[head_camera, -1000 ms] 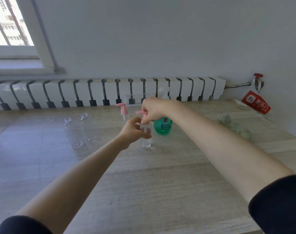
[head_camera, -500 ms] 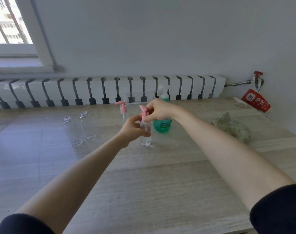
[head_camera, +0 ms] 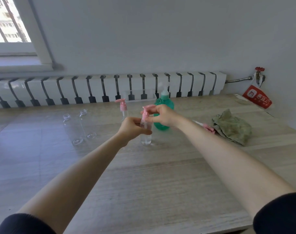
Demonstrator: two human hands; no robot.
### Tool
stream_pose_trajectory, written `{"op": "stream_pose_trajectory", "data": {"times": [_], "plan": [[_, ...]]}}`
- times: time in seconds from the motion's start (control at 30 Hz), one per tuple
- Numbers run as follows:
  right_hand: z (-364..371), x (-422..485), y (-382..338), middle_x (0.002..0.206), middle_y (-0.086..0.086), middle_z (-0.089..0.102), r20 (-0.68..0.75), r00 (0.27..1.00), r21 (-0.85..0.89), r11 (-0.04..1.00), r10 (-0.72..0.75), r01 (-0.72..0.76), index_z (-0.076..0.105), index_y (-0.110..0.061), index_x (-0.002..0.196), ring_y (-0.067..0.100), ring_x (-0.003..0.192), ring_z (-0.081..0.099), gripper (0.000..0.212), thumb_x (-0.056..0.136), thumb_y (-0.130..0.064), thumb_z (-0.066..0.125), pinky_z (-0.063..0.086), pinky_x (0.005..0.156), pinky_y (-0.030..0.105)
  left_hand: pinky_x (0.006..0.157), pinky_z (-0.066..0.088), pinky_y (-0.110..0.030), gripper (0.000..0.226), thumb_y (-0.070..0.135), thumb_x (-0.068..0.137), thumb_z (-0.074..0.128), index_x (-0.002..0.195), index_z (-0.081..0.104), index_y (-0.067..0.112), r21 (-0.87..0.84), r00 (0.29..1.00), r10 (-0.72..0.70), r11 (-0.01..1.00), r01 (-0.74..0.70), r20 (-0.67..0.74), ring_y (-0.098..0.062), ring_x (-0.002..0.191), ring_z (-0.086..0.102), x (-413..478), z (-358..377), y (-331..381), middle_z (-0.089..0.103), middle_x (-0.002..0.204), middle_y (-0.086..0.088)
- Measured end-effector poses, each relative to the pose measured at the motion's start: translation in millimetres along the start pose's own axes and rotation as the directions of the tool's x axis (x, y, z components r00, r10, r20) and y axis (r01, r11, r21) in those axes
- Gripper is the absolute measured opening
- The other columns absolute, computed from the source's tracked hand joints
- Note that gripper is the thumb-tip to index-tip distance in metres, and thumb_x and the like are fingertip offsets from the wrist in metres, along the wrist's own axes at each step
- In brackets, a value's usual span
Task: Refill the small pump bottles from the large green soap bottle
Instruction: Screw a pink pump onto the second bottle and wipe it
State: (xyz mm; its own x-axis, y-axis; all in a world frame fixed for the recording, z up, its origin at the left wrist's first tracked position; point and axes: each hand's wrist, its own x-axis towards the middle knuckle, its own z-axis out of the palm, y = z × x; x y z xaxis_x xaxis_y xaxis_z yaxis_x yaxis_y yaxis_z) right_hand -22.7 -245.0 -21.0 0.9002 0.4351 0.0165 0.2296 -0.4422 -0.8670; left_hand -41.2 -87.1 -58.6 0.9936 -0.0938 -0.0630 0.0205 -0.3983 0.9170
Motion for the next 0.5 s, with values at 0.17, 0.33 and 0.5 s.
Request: {"op": "stream_pose_trajectory", "data": {"times": [0.17,0.33,0.5], "plan": [[17,4,3,0.093,-0.003,0.061,-0.263,0.964,-0.078,0.997,-0.031,0.011,0.061,-0.011,0.093,0.012,0.091,0.055,0.035,0.070,-0.028,0.081,0.043,0.088,0.030,0.085,0.054,-0.041,0.023,0.010,0.063,0.085,0.082,0.073,0.010,-0.004,0.998,0.006,1.000,-0.006,-0.055,-0.025,0.082,0.064,-4,4,0,0.071,0.093,-0.016],[7,-1,2,0.129,0.004,0.058,0.040,0.999,0.082,0.996,0.033,-0.036,0.061,-0.007,0.116,0.010,0.114,0.051,0.036,0.083,-0.017,0.070,0.034,0.104,0.028,0.084,0.055,-0.034,0.021,0.010,0.063,0.085,0.080,0.073,0.013,-0.005,0.999,-0.008,1.000,0.008,-0.043,-0.025,0.090,0.068,-7,3,2,0.073,0.090,-0.009],[2,-3,-6,0.107,-0.003,0.067,-0.103,0.994,-0.030,0.999,-0.018,0.015,0.069,-0.011,0.100,0.003,0.098,0.059,0.021,0.082,-0.021,0.072,0.039,0.092,0.021,0.078,0.054,-0.032,0.019,0.011,0.063,0.085,0.077,0.072,0.014,-0.002,1.000,-0.009,1.000,0.009,-0.027,-0.017,0.075,0.060,-5,4,3,0.069,0.080,-0.005]]}}
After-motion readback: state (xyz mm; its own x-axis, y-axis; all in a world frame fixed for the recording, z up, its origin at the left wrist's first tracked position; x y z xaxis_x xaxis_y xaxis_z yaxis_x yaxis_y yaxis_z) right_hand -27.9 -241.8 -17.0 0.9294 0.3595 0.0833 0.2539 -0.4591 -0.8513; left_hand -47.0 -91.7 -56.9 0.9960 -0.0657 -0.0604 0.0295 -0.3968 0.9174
